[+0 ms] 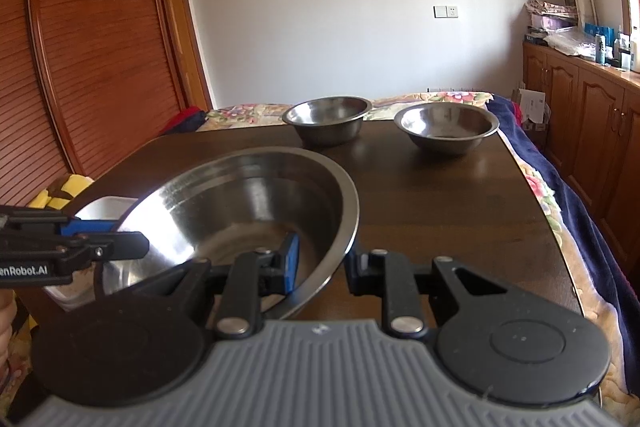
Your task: Organize plates and bowls
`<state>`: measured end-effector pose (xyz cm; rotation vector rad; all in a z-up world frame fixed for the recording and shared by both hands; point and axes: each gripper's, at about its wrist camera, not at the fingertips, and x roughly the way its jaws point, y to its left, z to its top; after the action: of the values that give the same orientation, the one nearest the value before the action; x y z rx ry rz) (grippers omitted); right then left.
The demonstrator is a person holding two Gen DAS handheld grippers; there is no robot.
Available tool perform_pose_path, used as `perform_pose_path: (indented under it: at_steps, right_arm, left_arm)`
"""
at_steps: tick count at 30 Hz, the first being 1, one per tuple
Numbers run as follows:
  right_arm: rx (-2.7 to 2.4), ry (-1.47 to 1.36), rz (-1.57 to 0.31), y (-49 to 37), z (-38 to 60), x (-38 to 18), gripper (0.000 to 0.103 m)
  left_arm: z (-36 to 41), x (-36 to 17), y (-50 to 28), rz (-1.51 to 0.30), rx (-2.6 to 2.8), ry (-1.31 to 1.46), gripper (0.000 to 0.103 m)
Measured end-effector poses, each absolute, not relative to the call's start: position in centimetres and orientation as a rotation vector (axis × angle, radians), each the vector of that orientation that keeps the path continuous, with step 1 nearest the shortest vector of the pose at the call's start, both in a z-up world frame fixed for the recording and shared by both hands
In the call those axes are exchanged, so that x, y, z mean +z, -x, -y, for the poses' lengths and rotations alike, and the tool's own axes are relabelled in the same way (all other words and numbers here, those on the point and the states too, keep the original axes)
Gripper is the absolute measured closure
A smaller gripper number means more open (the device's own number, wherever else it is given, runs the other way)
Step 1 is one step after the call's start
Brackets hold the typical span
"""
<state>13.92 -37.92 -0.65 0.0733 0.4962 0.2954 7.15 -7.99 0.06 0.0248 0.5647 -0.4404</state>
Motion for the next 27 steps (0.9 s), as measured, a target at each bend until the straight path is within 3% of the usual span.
perform_pose_path:
  at_steps: [21, 27]
  right_arm:
    - [0.299, -0.101, -0.519, -13.0, 38.1, -1.6, 0.077]
    - [0.306, -0.110, -0.520, -13.1, 38.2, -1.8, 0.075]
  left_arm:
    - [8.5, -0.4, -7.4, -0.589, -0.444, -0.039, 0.069]
    - [8.6, -0.3, -7.7, -0.586, -0.451, -0.047, 0.061]
